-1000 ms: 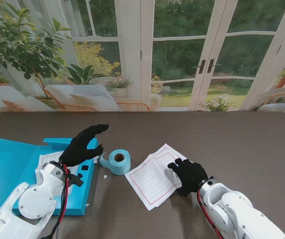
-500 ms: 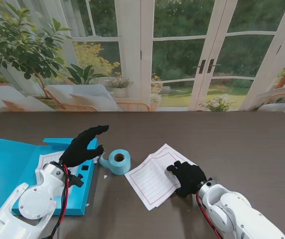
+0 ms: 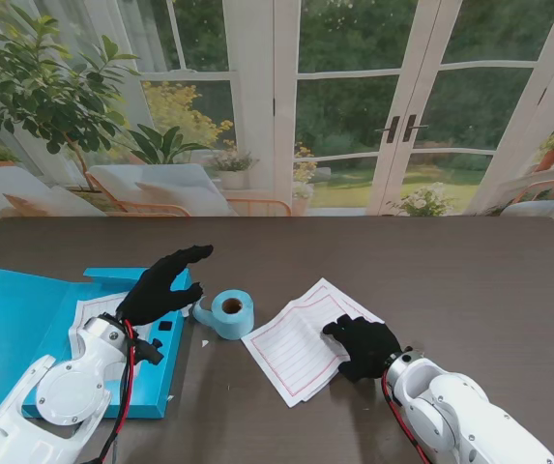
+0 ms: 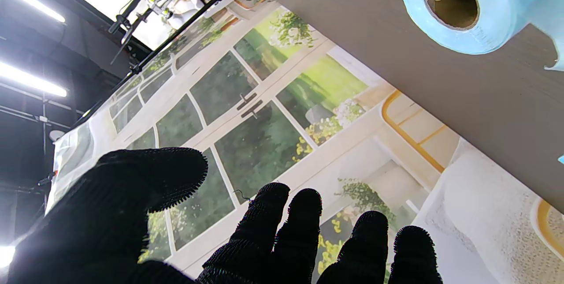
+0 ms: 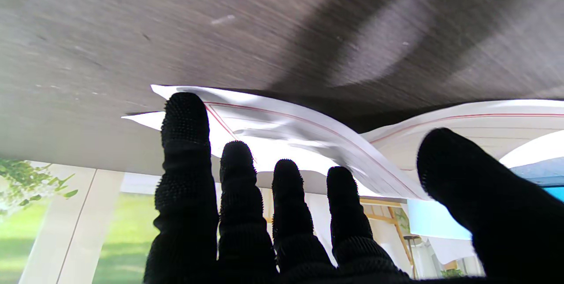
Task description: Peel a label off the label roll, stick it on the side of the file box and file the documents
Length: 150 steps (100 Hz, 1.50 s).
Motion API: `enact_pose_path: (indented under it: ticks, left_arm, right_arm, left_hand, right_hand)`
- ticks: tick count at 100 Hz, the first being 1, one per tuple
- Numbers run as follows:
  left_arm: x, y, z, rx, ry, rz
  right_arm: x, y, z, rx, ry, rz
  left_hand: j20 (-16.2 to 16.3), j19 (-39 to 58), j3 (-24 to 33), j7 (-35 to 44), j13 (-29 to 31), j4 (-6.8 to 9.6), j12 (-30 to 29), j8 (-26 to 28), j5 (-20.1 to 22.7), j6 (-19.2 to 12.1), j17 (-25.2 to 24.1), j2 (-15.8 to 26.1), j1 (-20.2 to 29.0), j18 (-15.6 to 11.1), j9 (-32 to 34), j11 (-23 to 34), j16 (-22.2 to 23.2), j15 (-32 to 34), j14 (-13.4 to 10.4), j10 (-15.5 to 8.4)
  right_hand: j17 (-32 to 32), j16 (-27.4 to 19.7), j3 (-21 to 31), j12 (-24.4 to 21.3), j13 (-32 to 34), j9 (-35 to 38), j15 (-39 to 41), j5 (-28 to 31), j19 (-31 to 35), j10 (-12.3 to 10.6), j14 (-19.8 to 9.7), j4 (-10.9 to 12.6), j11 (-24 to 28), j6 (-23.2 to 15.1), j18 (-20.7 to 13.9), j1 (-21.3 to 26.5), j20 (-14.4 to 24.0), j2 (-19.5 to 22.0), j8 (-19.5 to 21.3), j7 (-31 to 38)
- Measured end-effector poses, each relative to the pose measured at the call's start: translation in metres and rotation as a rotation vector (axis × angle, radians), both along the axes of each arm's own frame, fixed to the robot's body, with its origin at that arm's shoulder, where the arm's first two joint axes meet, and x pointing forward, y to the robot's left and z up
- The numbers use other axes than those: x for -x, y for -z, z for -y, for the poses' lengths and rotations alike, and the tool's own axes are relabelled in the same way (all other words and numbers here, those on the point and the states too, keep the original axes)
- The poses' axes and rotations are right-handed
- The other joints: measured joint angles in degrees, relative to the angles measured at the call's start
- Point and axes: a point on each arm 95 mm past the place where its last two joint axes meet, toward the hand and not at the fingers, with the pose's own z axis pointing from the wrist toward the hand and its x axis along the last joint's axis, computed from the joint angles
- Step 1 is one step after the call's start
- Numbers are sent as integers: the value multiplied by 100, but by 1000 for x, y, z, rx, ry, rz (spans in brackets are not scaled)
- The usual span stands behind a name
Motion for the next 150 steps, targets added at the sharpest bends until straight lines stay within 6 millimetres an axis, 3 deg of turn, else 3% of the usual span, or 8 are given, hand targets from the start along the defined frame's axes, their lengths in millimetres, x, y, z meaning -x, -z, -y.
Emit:
enact_pose_path:
  ticks: [37,53,71,86,92,101,122,150]
  left_arm:
    - [0,1,0,4,4,-10]
    - [-1,1,0,5,4,-11]
    - [-1,2,1,8,7,-15]
    - [-1,3,1,12,10,-20]
    - [-2,4,1,15,11,-24]
    - [-2,4,1,18,12,-28]
    - [-2,4,2,26,12,-34]
    - [-1,5,2,32,9,-40]
  right_arm:
    - [-2,2,1,-53,12,5]
    - [-2,4,-1,-72,12,18]
    - [-2,4,-3,-93,19,38]
    - [-2,3,-7,-123,18,95]
    - [-3,2,-8,-127,15,115]
    - [-5,1,-11,-129,22,135]
    - [-12,-3,-20,-141,43,210]
    - [-23,-10,-27,-170,52,256]
  left_hand:
    - [0,0,0,0,0,0,0,0,1,0,-58,32,0,0,0,0,0,0,1,2]
    - [0,0,0,0,0,0,0,0,0,0,-58,32,0,0,0,0,0,0,2,2]
    - [0,0,0,0,0,0,0,0,1,0,-59,77,0,0,0,0,0,0,9,3]
    - [0,0,0,-1,1,0,0,0,1,0,-59,124,0,0,0,0,0,0,10,4]
    - [0,0,0,-1,0,0,0,0,1,0,-59,124,0,0,0,0,0,0,10,7]
    - [0,0,0,-1,1,0,0,0,1,0,-60,124,0,0,0,0,0,0,11,27]
    - [0,0,0,-2,1,0,0,0,2,1,-61,174,0,0,0,0,0,0,13,37]
    - [0,0,0,-2,0,0,0,0,4,3,-62,252,0,0,0,0,0,0,13,42]
  right_hand:
    - [-53,0,-400,0,221,294,128,0,262,-22,0,1,124,-233,31,13,0,1170,178,383]
    - [-52,2,-544,-2,566,664,236,41,323,-91,0,1,106,-381,34,323,0,1156,297,519]
    - [36,-47,-540,-13,1075,1491,237,637,371,-292,0,1,110,-597,31,838,-10,1134,421,543]
    - [50,-28,-267,-16,1915,2540,370,1651,923,-393,-3,-3,66,-740,29,1352,-222,574,485,606]
    - [52,10,-133,-16,2307,3061,455,2067,1226,-432,-27,-433,-27,-822,29,1588,-375,135,134,908]
    - [55,23,8,-16,2797,3640,489,2595,1517,-503,-130,-746,-61,-948,31,1765,-470,-367,-153,1328]
    - [62,239,414,-17,3665,4649,685,3379,1970,-616,-383,-942,-349,-994,31,1969,-568,-1105,-367,2030]
    - [65,802,763,607,4600,5479,1410,3704,2348,-634,-543,-1154,-111,-1026,22,2054,-633,-1385,-353,2745]
